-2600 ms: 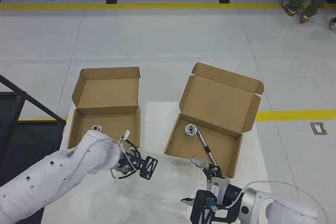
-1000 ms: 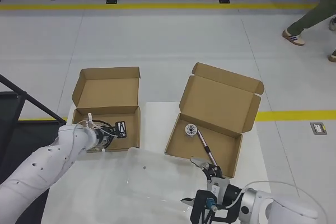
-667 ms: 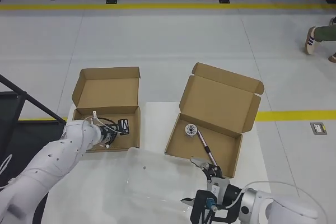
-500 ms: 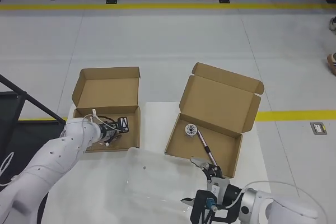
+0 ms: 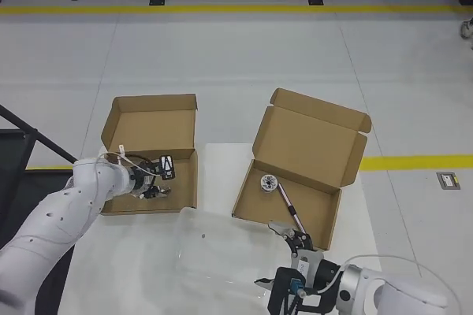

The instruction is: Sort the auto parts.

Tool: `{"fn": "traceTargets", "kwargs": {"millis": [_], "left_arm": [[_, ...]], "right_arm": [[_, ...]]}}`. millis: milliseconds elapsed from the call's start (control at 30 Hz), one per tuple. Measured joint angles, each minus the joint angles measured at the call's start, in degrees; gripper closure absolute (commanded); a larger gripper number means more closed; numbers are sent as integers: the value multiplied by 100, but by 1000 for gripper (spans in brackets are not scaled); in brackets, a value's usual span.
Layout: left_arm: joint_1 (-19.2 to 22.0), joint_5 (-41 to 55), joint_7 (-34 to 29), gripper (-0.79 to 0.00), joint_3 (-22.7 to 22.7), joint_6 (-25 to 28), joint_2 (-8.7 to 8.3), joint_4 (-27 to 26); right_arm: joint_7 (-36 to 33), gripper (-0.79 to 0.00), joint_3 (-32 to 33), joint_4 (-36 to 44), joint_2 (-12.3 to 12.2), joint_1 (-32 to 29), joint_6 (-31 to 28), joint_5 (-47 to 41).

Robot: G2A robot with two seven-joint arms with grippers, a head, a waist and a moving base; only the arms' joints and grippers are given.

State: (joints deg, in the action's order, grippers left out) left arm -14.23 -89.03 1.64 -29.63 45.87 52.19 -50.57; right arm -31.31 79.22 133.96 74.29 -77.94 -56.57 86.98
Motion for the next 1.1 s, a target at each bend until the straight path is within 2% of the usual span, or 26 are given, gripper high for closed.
{"fn": "traceTargets", "kwargs": {"millis": [233,367,567,633,1100], "left_arm": [[-742,238,71,-785,-991,291,-653,-1302],[-1396,594,43,-785,-1752,250,-1041,-2136],[-2393,1093,-3,-784,-2808,90,-1461,-3148],[-2526,1115,-29,-784,-2948,78,-1498,-3260],[-2496,1106,-28,-784,-2907,81,-1493,-3231]], "right_arm": [[0,-785,0,0,0,0,0,0],[0,-785,0,0,0,0,0,0],[0,-784,0,0,0,0,0,0],[0,-784,0,0,0,0,0,0],[0,-785,0,0,0,0,0,0]]}}
